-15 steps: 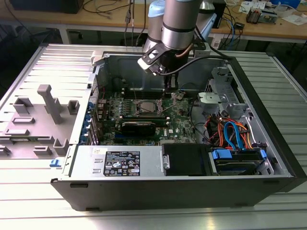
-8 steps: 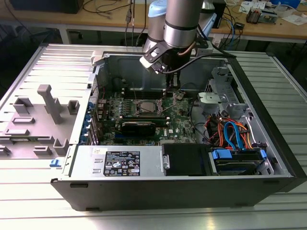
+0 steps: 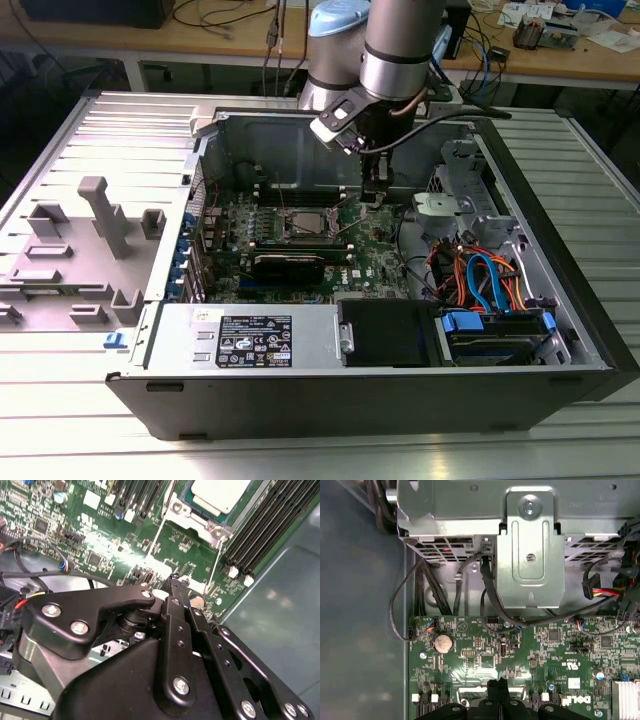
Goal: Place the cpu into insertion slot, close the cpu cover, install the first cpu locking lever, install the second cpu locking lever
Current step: 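Close the cpu cover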
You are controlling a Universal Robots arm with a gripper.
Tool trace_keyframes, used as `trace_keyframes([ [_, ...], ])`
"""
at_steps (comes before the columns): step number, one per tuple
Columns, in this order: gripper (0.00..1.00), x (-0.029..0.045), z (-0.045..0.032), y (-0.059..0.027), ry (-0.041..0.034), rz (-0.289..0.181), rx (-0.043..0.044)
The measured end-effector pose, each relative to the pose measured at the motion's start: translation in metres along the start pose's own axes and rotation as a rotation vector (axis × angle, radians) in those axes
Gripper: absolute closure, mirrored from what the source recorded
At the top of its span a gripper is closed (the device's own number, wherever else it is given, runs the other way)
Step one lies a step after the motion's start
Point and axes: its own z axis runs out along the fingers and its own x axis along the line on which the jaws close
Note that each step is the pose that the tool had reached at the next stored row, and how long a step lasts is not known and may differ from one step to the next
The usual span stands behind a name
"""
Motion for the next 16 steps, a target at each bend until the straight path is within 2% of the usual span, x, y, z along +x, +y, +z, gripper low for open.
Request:
trace_keyframes([
  [1, 0.89, 0.0038, 0.0027, 0.0093, -0.0006, -0.008, -0.0001],
  [2, 0.89, 0.0049, 0.0042, 0.0113, -0.0011, -0.011, -0.0002],
  [16, 0.89, 0.0051, 0.0056, 0.0117, -0.0011, -0.017, -0.0004],
])
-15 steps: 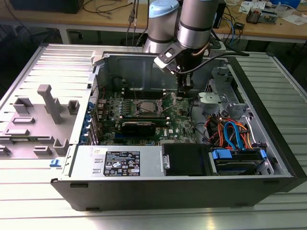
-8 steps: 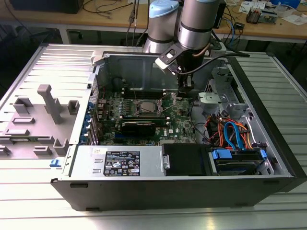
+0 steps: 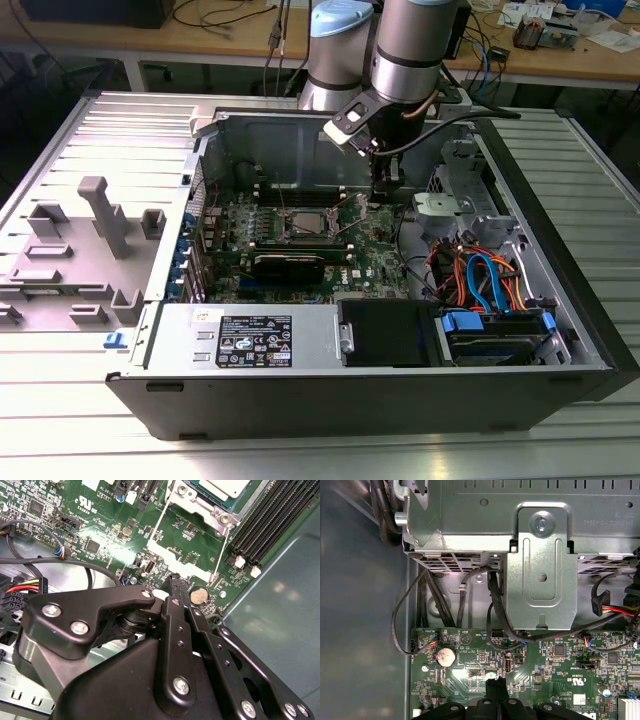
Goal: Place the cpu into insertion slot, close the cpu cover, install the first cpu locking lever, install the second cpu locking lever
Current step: 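Close the cpu cover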
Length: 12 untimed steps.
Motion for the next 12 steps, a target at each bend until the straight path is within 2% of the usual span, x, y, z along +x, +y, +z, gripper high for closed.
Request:
trace_keyframes([
  [8, 0.89, 0.0000, 0.0038, 0.0028, 0.0000, 0.000, 0.0000],
  [12, 0.89, 0.0002, 0.0112, 0.0033, 0.0001, 0.000, 0.0011],
])
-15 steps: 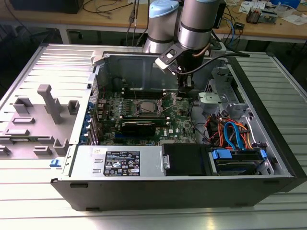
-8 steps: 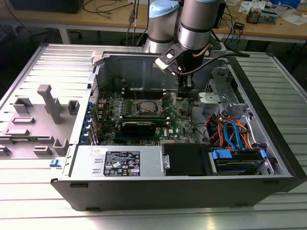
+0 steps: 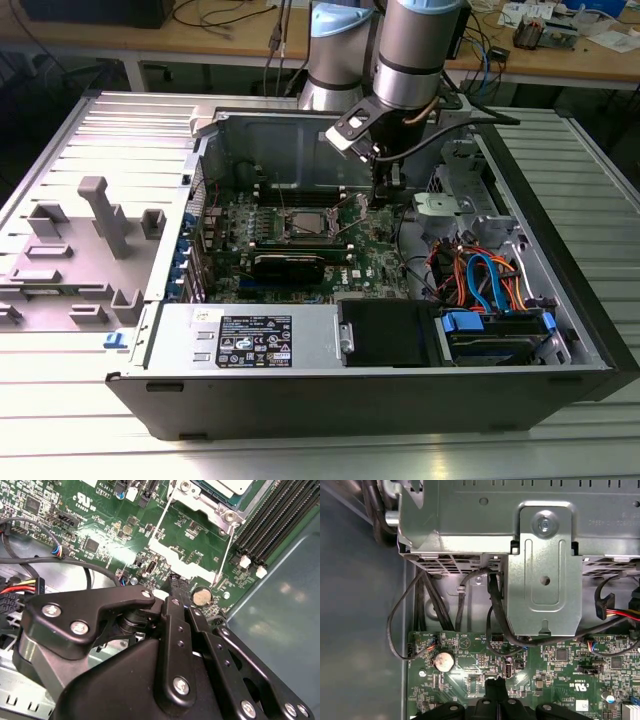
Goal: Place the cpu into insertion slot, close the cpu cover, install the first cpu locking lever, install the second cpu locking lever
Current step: 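Close the cpu cover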
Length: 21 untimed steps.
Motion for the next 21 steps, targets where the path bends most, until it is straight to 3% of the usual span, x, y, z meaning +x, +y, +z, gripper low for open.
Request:
trace_keyframes([
  [2, 0.89, 0.0000, 0.0033, -0.0005, 0.0002, 0.000, 0.0023],
  [4, 0.89, -0.0003, 0.0044, -0.0064, 0.0008, -0.001, 0.0027],
  [15, 0.89, -0.0003, 0.0016, -0.0125, 0.0066, -0.001, 0.0066],
  [18, 0.89, -0.0003, 0.0005, -0.0161, 0.0110, -0.001, 0.0190],
  [21, 0.89, -0.0002, -0.0007, -0.0179, 0.0143, -0.001, 0.0379],
])
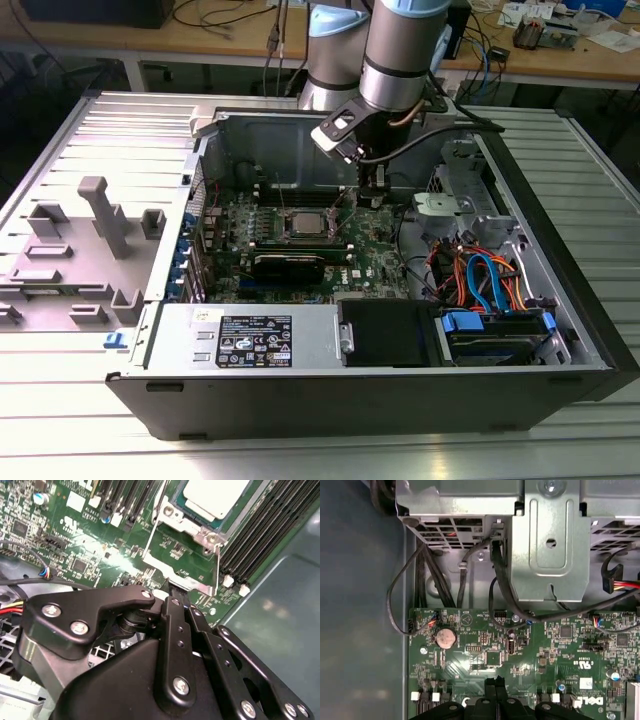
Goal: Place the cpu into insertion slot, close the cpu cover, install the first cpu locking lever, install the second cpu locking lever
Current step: 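Close the cpu cover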
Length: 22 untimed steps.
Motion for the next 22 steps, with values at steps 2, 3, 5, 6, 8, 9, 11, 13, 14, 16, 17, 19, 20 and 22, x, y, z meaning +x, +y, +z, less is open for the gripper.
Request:
trace_keyframes([
  [2, 0.89, 0.0000, -0.0002, -0.0015, 0.0018, 0.000, 0.0083],
  [3, 0.89, 0.0000, -0.0003, -0.0022, 0.0024, 0.000, 0.0117],
  [5, 0.89, 0.0000, -0.0002, -0.0047, 0.0026, 0.000, 0.0151],
  [6, 0.89, 0.0000, -0.0002, -0.0058, 0.0026, 0.000, 0.0158],
  [8, 0.89, 0.0001, 0.0000, -0.0095, 0.0027, 0.000, 0.0164],
  [9, 0.89, 0.0001, 0.0001, -0.0119, 0.0027, 0.000, 0.0167],
  [11, 0.89, 0.0002, 0.0003, -0.0157, 0.0027, -0.001, 0.0170],
  [13, 0.89, 0.0003, 0.0005, -0.0189, 0.0027, -0.001, 0.0172],
  [14, 0.89, 0.0003, 0.0006, -0.0209, 0.0027, -0.001, 0.0174],
  [16, 0.89, 0.0003, 0.0007, -0.0232, 0.0026, -0.002, 0.0176],
  [17, 0.89, 0.0003, 0.0008, -0.0244, 0.0026, -0.002, 0.0177],
  [19, 0.89, 0.0004, 0.0009, -0.0269, 0.0025, -0.002, 0.0180],
  [20, 0.89, 0.0004, 0.0010, -0.0278, 0.0025, -0.002, 0.0180],
  [22, 0.89, 0.0004, 0.0012, -0.0301, 0.0025, -0.003, 0.0183],
])
